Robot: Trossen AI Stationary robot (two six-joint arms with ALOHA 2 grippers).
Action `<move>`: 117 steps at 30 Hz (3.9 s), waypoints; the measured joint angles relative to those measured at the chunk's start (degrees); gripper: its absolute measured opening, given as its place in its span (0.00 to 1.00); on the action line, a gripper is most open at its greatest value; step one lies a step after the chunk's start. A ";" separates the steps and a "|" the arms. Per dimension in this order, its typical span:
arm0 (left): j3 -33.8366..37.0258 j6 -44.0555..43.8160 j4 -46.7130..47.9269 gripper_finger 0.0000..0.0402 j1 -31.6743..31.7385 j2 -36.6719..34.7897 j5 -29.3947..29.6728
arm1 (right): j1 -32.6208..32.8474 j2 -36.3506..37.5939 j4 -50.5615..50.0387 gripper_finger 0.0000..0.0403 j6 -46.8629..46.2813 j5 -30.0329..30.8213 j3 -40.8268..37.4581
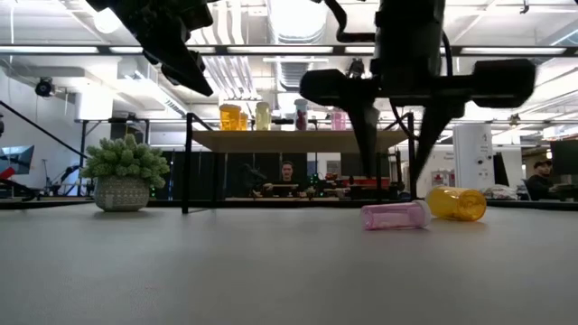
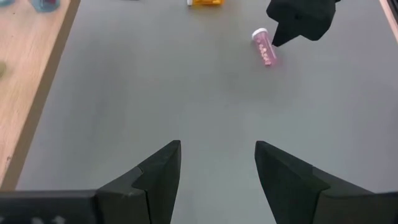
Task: Pick and place medicine bottles onto shelf by color
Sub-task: Put the pink pill bottle on the shelf aligned with the other pink pill bottles
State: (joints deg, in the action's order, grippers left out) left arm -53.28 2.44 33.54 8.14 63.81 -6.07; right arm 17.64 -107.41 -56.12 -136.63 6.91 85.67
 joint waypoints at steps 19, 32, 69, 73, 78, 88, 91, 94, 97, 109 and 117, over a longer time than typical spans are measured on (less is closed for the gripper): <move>0.00 1.35 -0.48 0.47 0.02 0.00 -0.05 | -0.80 -0.07 -0.44 0.44 -0.06 -0.44 -2.91; 0.00 0.96 -0.48 0.47 0.02 0.00 -0.09 | -1.17 -0.07 5.13 0.44 0.02 0.62 -7.75; 0.09 1.17 -1.20 0.47 0.04 0.00 -0.26 | 0.21 -12.33 2.89 0.43 1.95 0.14 5.43; 0.15 1.38 -1.23 0.47 0.04 0.00 -0.24 | 0.23 -13.34 -0.92 0.40 4.63 0.14 8.67; 0.17 1.33 -1.42 0.47 0.04 0.00 0.11 | 0.23 -13.37 -4.18 0.34 8.30 0.26 9.87; 0.20 0.94 -1.40 0.47 0.04 0.00 0.07 | 0.25 -13.30 -7.61 0.26 20.59 2.13 9.68; 0.20 0.89 -1.40 0.47 0.03 0.00 0.02 | 0.39 -13.09 -7.96 0.26 22.96 4.20 9.63; 0.20 -0.27 -1.38 0.47 0.03 0.00 -0.07 | 0.54 -12.26 -8.33 0.27 24.37 6.37 9.57; 0.20 -2.10 -1.40 0.47 0.04 0.00 -0.07 | 1.00 -10.10 -9.23 0.26 26.84 9.01 9.57; 0.24 -7.21 -2.57 0.47 0.04 0.00 0.37 | 0.46 4.85 -14.30 0.26 41.73 20.05 5.35; 0.04 -13.15 -7.30 0.47 0.04 0.00 0.50 | 0.34 18.43 -14.06 0.25 44.43 37.75 -3.72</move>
State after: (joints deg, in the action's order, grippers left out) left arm -53.23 -10.71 26.24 8.19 63.81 -5.57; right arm 17.98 -88.97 -70.17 -92.19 44.66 81.95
